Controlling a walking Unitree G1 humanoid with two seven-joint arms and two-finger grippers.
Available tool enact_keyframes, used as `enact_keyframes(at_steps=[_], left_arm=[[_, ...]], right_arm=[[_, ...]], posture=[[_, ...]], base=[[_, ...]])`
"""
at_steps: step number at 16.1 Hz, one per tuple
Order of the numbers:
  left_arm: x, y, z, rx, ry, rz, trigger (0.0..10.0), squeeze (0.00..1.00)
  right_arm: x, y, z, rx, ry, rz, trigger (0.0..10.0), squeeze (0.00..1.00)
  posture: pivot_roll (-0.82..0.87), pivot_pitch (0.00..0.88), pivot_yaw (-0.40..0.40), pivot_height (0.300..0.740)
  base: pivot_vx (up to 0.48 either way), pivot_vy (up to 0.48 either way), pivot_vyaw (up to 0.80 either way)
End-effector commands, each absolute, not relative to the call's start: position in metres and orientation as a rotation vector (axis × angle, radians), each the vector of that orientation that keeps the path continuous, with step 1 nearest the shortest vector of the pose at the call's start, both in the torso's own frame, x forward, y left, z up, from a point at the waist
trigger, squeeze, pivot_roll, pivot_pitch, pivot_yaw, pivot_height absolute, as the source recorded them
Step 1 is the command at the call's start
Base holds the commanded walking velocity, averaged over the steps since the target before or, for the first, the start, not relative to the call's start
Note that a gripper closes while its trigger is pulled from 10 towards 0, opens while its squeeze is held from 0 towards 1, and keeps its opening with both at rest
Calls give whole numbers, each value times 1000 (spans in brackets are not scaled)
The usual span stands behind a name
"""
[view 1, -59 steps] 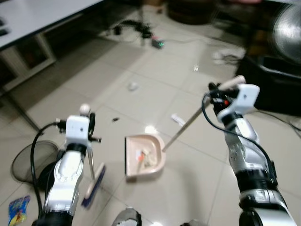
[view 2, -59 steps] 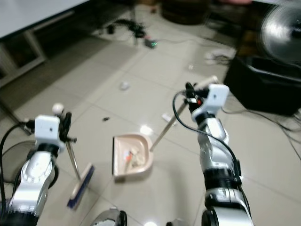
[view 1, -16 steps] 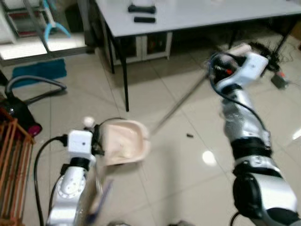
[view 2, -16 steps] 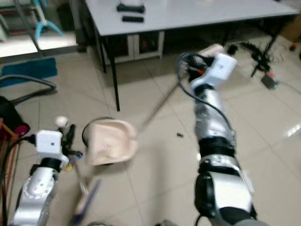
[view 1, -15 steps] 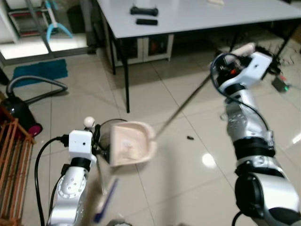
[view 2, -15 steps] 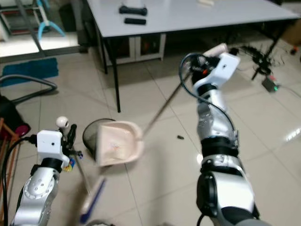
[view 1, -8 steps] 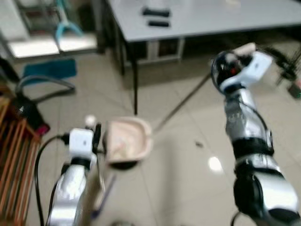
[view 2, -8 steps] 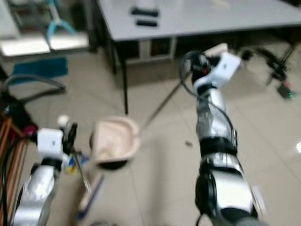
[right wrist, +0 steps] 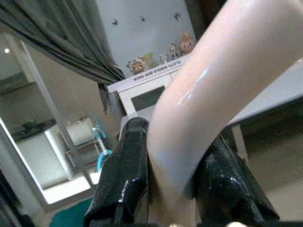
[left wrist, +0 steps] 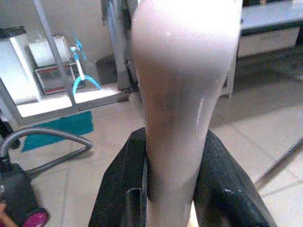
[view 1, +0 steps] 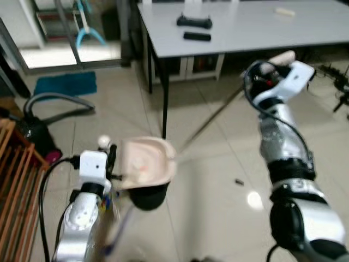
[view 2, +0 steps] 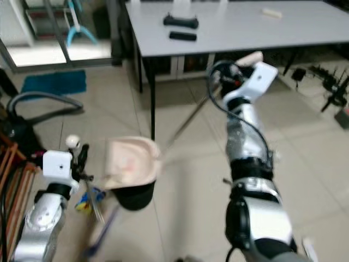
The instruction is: Sweep floor
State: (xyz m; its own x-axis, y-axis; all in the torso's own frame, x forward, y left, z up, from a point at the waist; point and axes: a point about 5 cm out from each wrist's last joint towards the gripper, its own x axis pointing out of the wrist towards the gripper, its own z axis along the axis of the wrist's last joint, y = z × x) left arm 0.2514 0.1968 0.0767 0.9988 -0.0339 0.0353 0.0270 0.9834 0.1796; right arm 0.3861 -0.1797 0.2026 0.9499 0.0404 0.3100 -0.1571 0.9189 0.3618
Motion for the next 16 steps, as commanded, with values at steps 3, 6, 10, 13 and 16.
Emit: enact_keyframes(at_steps=[3, 6, 10, 13, 16], left_arm=[[252, 201, 85, 213, -68, -45, 10000, 0], [252, 203, 86, 221, -65, -61, 10000, 0], [251, 207, 87, 221, -67, -52, 10000, 0], [249, 210, 87, 225, -72, -30, 10000, 0], [249, 208, 90, 243, -85, -39, 10000, 0]], right_arm=[[385, -171, 214, 422, -361, 139, 10000, 0], [383, -169, 212, 426, -361, 138, 10000, 0], [379, -170, 208, 421, -357, 137, 10000, 0], [380, -171, 209, 412, -351, 151, 10000, 0], [380, -169, 210, 414, -349, 175, 10000, 0]], posture=[[106, 54, 8, 740], [105, 63, 32, 740], [103, 85, 36, 740], [106, 91, 27, 740], [114, 94, 29, 740]], base=[[409, 0, 0], [406, 0, 0], [0, 0, 0], [0, 0, 0], [0, -111, 0]])
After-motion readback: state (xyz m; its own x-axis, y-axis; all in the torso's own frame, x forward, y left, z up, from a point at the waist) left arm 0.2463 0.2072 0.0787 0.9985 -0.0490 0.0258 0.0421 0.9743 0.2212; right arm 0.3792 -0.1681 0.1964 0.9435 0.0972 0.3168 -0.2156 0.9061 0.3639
